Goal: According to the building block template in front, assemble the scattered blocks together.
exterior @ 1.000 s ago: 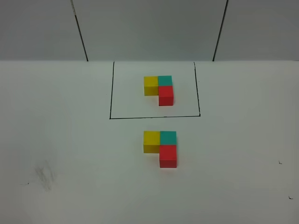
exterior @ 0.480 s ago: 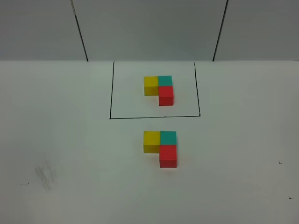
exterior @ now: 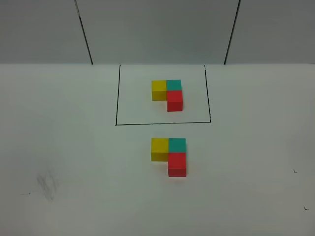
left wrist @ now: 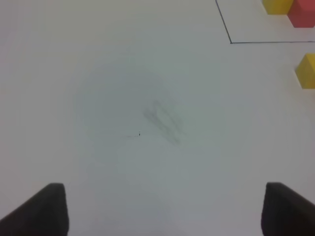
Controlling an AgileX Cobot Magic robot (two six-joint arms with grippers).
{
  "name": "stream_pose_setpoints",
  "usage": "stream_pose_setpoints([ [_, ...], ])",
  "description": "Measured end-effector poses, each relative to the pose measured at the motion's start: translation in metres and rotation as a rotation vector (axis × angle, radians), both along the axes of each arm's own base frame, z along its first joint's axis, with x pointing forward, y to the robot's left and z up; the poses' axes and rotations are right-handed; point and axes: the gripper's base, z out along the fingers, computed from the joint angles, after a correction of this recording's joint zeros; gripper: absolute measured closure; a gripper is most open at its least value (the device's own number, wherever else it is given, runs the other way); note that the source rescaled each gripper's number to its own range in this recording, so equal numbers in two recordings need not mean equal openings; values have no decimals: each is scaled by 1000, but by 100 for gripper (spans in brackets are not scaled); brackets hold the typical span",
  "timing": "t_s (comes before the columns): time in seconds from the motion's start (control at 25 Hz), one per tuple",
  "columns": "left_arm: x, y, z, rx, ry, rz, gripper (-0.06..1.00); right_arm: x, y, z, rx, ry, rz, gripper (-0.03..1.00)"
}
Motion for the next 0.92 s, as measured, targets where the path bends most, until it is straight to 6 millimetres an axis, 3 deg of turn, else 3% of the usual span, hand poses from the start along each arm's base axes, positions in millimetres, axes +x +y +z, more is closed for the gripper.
stream_pose_setpoints([
  [0.92,0,0,0,0,0,0,18,2,1,-8,20,46,6,15],
])
